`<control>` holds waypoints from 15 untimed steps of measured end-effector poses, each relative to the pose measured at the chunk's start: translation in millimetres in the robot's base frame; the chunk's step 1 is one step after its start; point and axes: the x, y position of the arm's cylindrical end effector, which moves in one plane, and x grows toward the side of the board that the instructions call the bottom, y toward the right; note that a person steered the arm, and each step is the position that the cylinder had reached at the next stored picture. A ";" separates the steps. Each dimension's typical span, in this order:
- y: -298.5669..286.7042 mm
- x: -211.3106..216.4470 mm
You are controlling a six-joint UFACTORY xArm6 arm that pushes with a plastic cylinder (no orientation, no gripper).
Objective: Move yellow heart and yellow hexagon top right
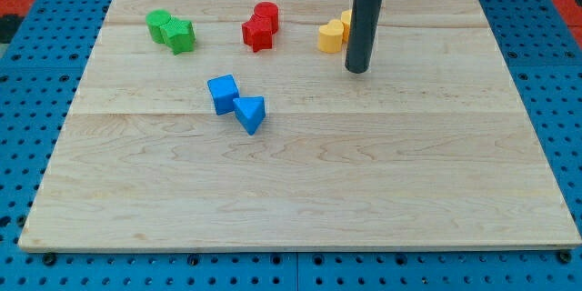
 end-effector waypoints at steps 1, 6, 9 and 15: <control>0.0 0.0; 0.6 -1.8; -78.5 -43.8; -40.7 -97.2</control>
